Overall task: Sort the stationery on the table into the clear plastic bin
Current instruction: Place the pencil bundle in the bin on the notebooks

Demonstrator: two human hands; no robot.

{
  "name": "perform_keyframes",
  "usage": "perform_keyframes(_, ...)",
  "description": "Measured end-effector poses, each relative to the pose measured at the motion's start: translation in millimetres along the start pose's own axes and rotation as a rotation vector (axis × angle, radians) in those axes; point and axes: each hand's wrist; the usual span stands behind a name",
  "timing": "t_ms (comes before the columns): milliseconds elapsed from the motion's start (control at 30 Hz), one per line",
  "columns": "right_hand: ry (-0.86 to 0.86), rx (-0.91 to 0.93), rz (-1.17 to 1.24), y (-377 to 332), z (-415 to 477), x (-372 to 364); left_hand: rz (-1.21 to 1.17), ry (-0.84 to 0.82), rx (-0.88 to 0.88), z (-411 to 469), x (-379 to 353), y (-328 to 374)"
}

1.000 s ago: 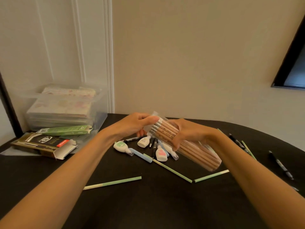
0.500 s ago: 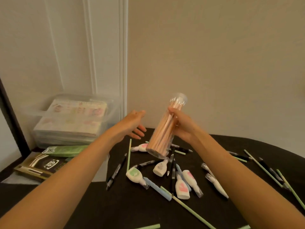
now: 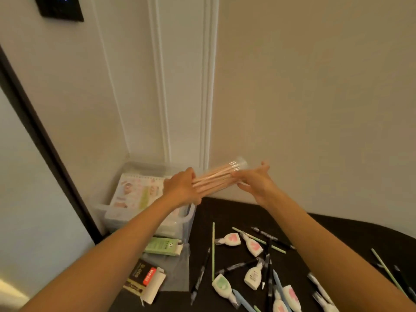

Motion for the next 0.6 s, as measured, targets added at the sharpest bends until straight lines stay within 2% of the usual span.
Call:
perform_keyframes(67,-0.016,0.115,-0.321,-9.9,8.4,-13.7,0.077,0.017,0.024,11.6,17.0,-19.8)
perform_keyframes(167,-0.279,0.250,-0.838,-15.6,25.0,-37.6,0.174,0.036,0.007,34.3,32.0,-47.1)
perform_keyframes(267,-0.384,0.347,-1.179,-5.5,48.9,-64.3,0.286,0.060,-0.041,60.3,35.9,-69.2)
perform_keyframes(433,-0.357,0.369,-1.279,17.0,86.7,-95.3,0.329,0.160,-0.041,99.3,23.2,-105.4)
perform_keyframes(600,-0.377,0.408,-1.238,39.6,119.2,-122.8,0.294,0.149,0.035,123.7,5.7,-136.7)
Point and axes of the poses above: each hand's wrist, its own z-axis towards the middle knuckle, its own x-axis out of the back of the hand, y = z × x, and after that the axes turned 3 degrees about z, right-handed
